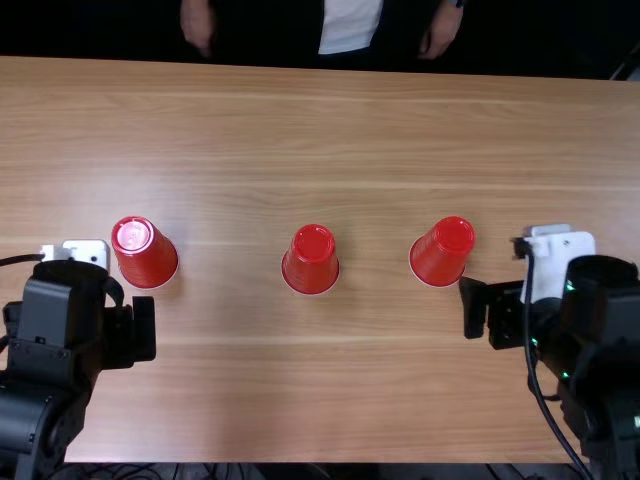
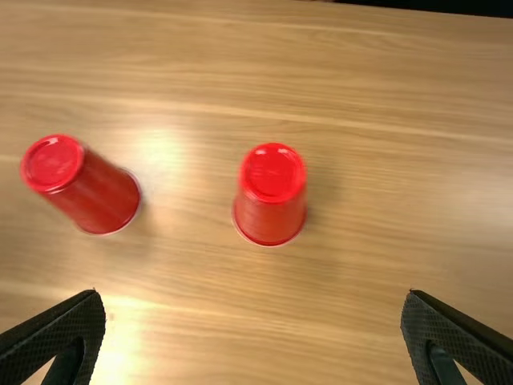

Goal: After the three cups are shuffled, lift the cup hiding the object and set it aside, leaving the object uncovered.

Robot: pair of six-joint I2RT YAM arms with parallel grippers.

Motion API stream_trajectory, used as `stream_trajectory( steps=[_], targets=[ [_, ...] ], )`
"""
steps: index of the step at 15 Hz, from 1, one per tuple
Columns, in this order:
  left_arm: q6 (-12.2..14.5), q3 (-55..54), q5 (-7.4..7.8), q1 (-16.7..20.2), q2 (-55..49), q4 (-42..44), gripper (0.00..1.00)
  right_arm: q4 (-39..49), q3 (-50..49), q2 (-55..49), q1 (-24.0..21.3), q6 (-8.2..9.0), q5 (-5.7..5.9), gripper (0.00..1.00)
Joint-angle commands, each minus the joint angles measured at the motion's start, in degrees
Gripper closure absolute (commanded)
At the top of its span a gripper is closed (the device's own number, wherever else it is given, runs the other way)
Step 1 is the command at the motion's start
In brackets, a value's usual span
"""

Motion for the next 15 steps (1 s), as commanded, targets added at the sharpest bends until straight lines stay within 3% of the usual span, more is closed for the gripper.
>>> stream_trajectory(
  steps=[1,3,7,11,15],
  targets=[
    [-1.64,2.21,1.55,0.57,0.7,0.04,0.0,0.17,4.43,3.47,4.25,0.15,-0.47,0.0],
    [-1.64,2.21,1.55,0.48,1.05,0.04,0.0,0.49,9.08,9.54,10.49,1.84,-0.47,0.0],
    [-1.64,3.61,1.97,0.48,4.39,-0.17,0.0,0.91,14.01,20.26,17.78,1.63,-0.37,0.0],
    [-1.22,11.35,1.66,0.65,13.01,-2.49,0.0,1.23,16.82,27.56,19.1,1.42,-0.37,0.0],
    [-1.11,16.18,1.87,4.08,19.77,-8.19,0.0,1.12,19.1,32.83,22.09,1.1,-0.37,0.0]
  ],
)
